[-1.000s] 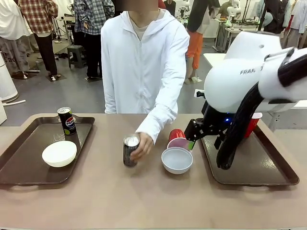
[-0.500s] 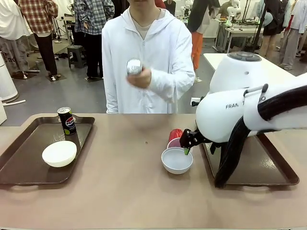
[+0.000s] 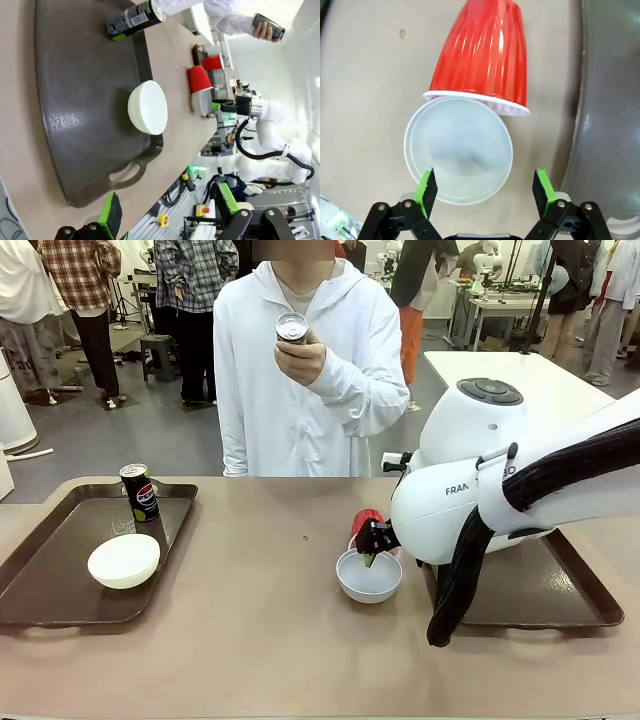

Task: Prepare tableware on both trays.
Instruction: Pick up a Picnic Bowl from the table and place it on a Handle tray.

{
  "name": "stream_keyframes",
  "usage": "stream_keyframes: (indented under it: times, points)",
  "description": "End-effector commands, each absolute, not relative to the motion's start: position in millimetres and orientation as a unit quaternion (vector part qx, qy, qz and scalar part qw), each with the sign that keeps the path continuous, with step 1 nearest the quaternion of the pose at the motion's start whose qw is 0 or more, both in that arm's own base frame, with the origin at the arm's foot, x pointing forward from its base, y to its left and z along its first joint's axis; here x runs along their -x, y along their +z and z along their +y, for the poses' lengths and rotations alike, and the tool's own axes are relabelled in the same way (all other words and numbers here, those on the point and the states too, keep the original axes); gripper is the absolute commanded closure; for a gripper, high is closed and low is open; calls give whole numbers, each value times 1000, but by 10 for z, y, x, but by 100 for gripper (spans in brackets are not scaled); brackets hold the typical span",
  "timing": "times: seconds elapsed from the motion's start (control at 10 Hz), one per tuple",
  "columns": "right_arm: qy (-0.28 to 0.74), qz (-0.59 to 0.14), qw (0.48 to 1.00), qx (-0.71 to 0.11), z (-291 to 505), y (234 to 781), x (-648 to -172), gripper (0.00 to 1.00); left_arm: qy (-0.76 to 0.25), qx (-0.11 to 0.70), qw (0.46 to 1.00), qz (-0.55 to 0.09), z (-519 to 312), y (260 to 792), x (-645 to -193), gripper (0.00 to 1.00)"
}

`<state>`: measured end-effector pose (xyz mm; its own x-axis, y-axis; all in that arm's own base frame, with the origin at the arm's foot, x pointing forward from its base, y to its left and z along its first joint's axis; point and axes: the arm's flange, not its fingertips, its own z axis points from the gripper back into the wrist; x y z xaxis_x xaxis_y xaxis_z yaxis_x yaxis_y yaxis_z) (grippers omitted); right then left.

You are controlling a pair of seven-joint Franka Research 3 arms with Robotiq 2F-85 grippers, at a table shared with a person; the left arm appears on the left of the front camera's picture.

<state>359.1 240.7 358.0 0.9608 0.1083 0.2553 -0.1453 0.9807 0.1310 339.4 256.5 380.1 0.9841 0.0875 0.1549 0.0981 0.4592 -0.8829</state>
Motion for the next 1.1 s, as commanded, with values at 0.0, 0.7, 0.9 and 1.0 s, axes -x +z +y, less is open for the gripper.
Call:
stream_keyframes:
  times: [0.0, 0.7, 0.9, 1.0]
  points:
    - [63, -120, 989, -60, 2417, 3389, -3578, 34, 9, 527, 845, -92, 2567, 3842, -3406, 0]
    - [60, -132, 983, -110, 2206, 3976, -3390, 88, 9, 527, 845, -92, 2567, 3842, -3406, 0]
    - [52, -123, 985, -113, 2172, 3853, -3390, 100, 9, 527, 845, -92, 2567, 3842, -3406, 0]
    - [52, -119, 985, -111, 2164, 3818, -3399, 100, 9, 527, 845, -92, 2567, 3842, -3406, 0]
